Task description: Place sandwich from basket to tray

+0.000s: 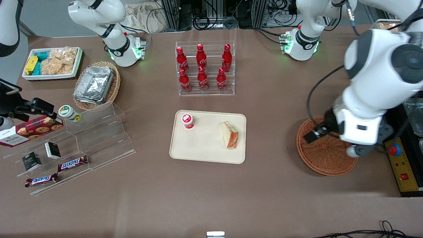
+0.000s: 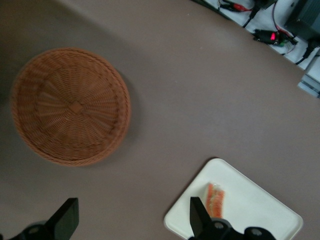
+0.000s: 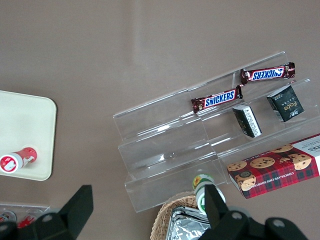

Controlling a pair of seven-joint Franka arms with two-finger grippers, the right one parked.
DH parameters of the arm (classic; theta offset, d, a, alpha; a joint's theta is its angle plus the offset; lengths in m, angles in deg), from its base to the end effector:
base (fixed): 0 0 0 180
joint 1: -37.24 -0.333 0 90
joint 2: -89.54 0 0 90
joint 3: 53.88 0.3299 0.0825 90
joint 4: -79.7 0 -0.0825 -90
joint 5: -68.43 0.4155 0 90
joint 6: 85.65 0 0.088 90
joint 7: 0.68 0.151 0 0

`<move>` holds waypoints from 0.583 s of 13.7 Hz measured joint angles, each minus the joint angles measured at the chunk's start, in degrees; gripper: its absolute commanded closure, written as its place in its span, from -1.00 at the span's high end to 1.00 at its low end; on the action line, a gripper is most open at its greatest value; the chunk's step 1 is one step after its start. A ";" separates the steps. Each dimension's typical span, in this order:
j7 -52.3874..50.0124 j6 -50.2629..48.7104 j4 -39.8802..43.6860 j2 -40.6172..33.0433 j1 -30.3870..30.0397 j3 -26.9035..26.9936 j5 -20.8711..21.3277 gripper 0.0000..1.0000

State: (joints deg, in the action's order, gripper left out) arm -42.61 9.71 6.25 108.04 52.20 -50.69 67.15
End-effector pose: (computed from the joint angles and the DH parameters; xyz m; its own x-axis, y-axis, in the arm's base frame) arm 0.6812 -0.1510 0.5428 0.8644 0.5011 0.0415 0.4994 -0.8653 0.0435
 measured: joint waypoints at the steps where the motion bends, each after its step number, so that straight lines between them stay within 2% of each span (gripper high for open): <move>1: 3.79 -1.19 -0.11 -0.66 -2.21 -0.04 -0.22 1.00; 5: 19.78 -2.57 -4.52 -5.44 -9.24 -0.06 -0.70 1.00; 8: 30.08 -2.63 -10.41 -10.94 -12.20 0.18 -0.71 1.00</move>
State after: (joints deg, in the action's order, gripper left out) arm -12.54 7.09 -4.16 97.09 40.00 -50.50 66.43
